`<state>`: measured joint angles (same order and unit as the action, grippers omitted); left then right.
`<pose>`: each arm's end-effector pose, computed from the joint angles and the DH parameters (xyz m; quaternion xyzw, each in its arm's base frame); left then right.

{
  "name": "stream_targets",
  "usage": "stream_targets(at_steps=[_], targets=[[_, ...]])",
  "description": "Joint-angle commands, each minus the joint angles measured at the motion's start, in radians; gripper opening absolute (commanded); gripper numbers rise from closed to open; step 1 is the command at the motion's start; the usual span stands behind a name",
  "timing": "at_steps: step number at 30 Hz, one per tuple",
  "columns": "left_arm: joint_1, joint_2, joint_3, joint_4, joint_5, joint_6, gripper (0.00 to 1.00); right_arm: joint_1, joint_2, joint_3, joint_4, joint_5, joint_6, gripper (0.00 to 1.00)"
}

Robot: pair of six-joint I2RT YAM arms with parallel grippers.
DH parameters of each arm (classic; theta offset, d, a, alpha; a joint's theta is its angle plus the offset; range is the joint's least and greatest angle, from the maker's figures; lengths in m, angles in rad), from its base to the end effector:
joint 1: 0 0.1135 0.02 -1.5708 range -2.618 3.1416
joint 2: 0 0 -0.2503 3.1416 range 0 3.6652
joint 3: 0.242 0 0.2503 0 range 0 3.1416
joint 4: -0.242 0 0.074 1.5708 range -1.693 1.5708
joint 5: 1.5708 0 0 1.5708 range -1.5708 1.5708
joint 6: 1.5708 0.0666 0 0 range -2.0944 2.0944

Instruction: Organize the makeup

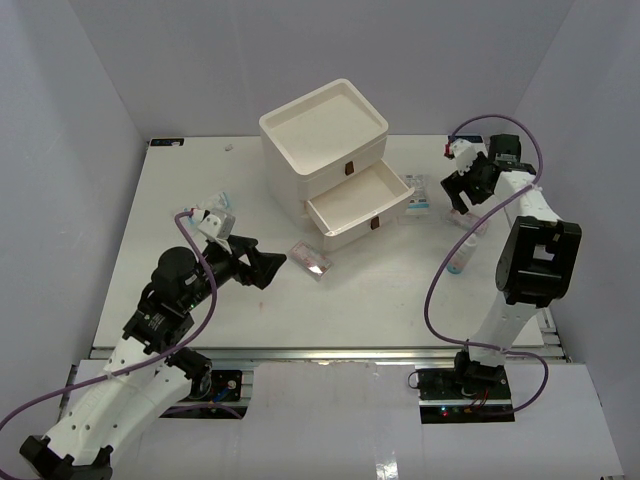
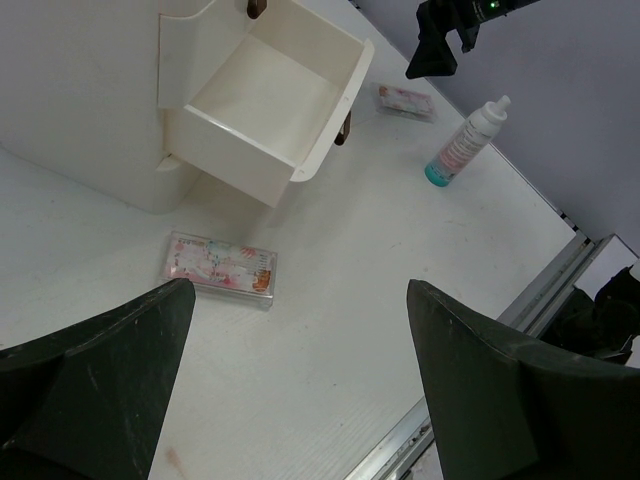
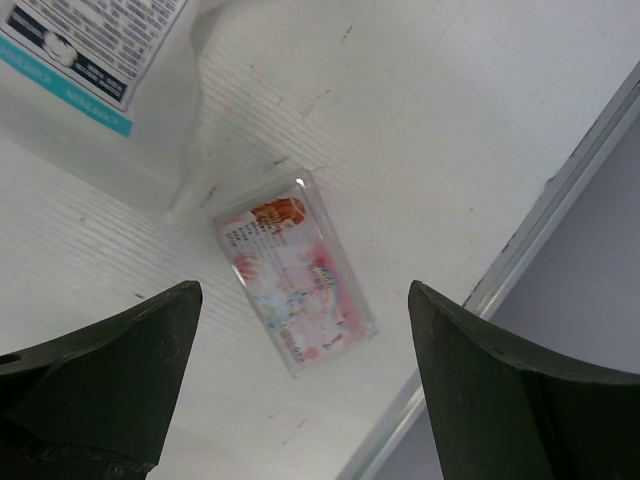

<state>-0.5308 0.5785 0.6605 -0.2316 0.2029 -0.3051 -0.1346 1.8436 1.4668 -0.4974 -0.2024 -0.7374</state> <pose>0.1531 -0.1054 0.3093 0.1506 0.7418 -0.3336 0.5619 0.4228 -0.0437 0.2141 -0.3105 0.8828 -0.0573 0.3479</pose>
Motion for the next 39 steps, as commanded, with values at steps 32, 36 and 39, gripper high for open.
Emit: stream_targets(at_steps=[32,36,39], targets=[[0.028,0.015,-0.012,0.018,-0.021,0.009,0.98,-0.005,0.431,0.418,-0.435,0.043,-0.570,0.93],[0.030,0.017,-0.012,0.020,-0.018,0.009,0.98,-0.005,0.439,0.421,-0.460,0.029,-0.567,0.99],[0.034,0.019,-0.012,0.022,-0.011,0.008,0.98,-0.006,0.435,0.414,-0.465,0.024,-0.545,0.94]])
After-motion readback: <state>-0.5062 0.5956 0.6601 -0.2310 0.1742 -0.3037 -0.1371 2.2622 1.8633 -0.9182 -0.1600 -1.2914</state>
